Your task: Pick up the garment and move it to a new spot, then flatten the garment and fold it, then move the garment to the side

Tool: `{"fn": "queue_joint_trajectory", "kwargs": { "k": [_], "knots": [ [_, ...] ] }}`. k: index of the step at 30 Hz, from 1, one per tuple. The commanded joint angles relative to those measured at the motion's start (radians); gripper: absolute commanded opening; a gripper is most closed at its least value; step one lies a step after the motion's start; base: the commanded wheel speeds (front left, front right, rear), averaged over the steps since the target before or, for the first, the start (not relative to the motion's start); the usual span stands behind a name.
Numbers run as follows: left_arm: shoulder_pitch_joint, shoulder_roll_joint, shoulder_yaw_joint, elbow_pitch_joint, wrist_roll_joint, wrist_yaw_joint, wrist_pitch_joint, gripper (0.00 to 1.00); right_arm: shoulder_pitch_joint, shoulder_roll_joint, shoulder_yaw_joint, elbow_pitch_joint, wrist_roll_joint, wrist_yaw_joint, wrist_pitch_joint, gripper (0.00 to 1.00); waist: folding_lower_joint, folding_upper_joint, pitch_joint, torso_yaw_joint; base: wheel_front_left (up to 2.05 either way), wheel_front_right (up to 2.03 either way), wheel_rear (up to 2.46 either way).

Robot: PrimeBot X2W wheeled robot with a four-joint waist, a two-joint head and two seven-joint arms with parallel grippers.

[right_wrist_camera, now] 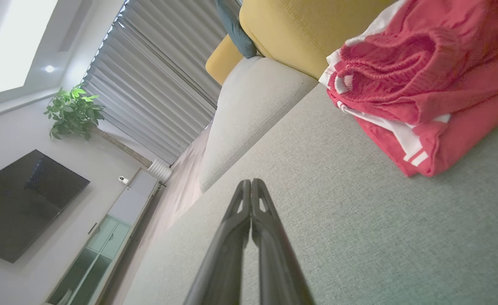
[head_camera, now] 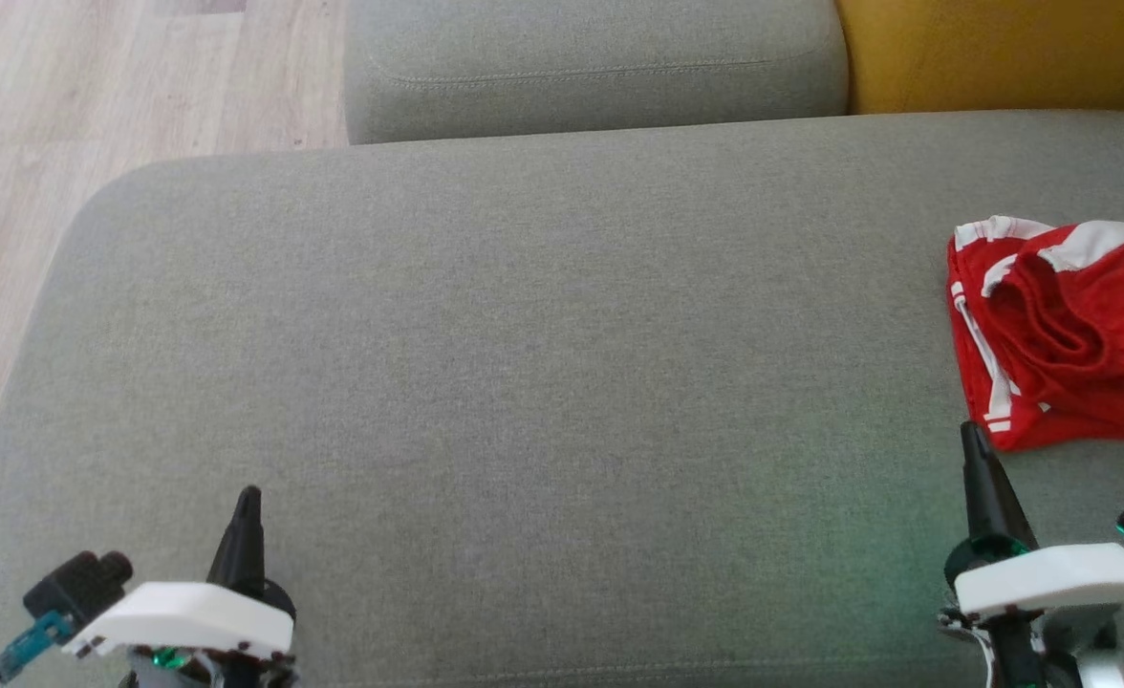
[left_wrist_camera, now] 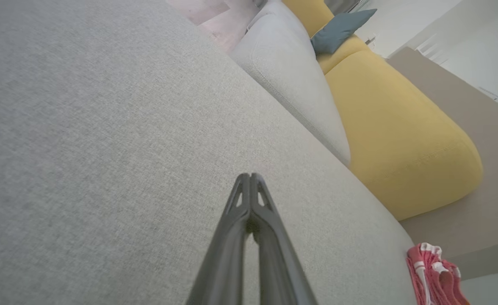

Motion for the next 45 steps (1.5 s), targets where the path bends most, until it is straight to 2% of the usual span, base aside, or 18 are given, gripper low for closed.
{"fn": "queue_joint_trajectory", "kwargs": {
  "k": [1,45],
  "knots": [
    [-0.061,0.004,0.035,-0.026,-0.033,-0.009,0.009,0.0,-0.063,-0.023,0.006,-0.025,0.037,0.0,0.003,0.0,0.0,0.0,0.0,0.0,0.0,0.0,0.0],
    [-0.133,-0.027,0.139,-0.001,-0.509,-0.091,0.125,0.0,-0.134,-0.026,-0.028,0.07,0.54,-0.001,0.029,0.0,0.0,0.0,0.005,0.007,0.0,0.0,0.0]
  ]
}}
